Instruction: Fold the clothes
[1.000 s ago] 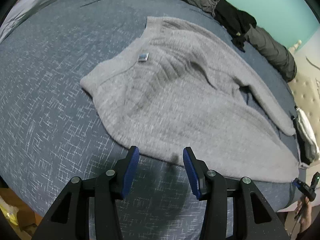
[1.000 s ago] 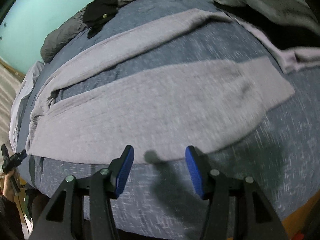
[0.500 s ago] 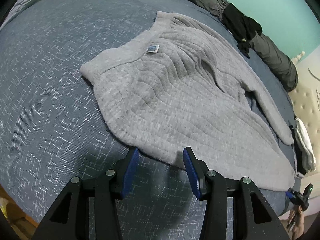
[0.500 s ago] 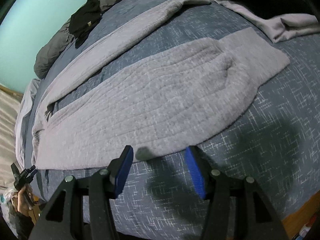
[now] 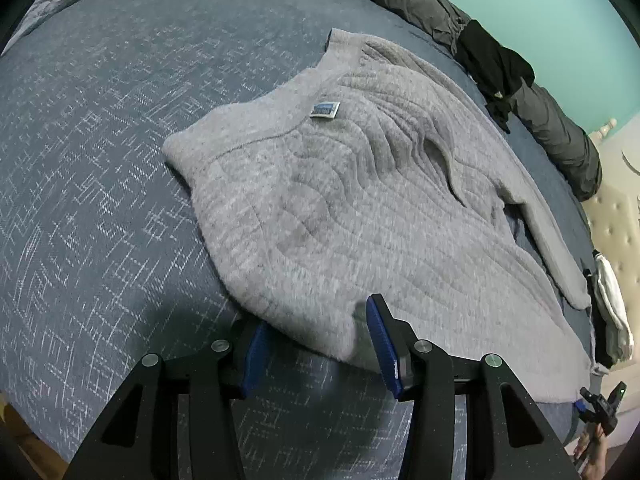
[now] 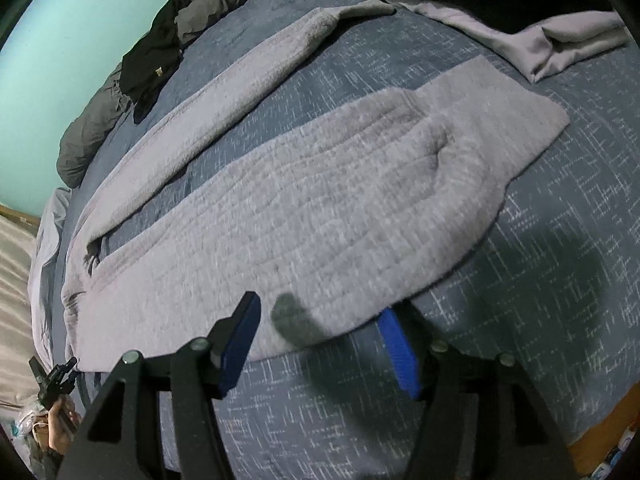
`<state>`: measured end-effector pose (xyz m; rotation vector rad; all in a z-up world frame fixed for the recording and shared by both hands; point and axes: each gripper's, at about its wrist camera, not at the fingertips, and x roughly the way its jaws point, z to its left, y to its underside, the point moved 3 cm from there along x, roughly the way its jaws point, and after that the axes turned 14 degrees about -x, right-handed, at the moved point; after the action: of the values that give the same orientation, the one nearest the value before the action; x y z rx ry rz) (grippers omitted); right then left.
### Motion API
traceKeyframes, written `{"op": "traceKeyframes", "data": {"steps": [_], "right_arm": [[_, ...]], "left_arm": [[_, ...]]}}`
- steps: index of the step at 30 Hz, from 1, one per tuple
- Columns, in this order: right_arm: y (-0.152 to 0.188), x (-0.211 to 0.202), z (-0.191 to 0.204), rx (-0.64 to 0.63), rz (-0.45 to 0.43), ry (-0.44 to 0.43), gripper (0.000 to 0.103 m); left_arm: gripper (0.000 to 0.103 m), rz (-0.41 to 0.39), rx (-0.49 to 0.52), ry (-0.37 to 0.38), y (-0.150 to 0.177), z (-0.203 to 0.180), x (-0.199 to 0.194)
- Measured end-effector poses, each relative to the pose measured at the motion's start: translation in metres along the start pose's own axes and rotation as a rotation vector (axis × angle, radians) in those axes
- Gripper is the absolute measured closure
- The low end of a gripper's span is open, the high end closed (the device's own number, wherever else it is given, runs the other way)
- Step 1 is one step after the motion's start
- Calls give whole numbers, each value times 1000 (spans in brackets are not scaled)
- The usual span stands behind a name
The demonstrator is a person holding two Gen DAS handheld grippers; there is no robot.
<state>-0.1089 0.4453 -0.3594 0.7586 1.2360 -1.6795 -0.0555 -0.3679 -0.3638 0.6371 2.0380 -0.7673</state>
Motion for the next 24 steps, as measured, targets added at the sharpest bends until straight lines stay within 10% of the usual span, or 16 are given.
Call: {"op": "traceKeyframes", "data": {"steps": [5, 12, 14, 24], "right_arm": [[1, 0, -5, 26, -17, -19, 45], [-4, -1, -3, -19, -27, -8, 76], [-7, -2, 0, -45, -28, -4, 93], [-39, -42, 18, -136, -80, -31, 96]], "left_arm": [[59, -10, 21, -9, -4, -3, 3], [96, -21, 54, -12, -10, -9, 3], [97, -29, 61, -4, -14, -12, -2], [99, -130, 136, 67, -39, -48, -68]]}}
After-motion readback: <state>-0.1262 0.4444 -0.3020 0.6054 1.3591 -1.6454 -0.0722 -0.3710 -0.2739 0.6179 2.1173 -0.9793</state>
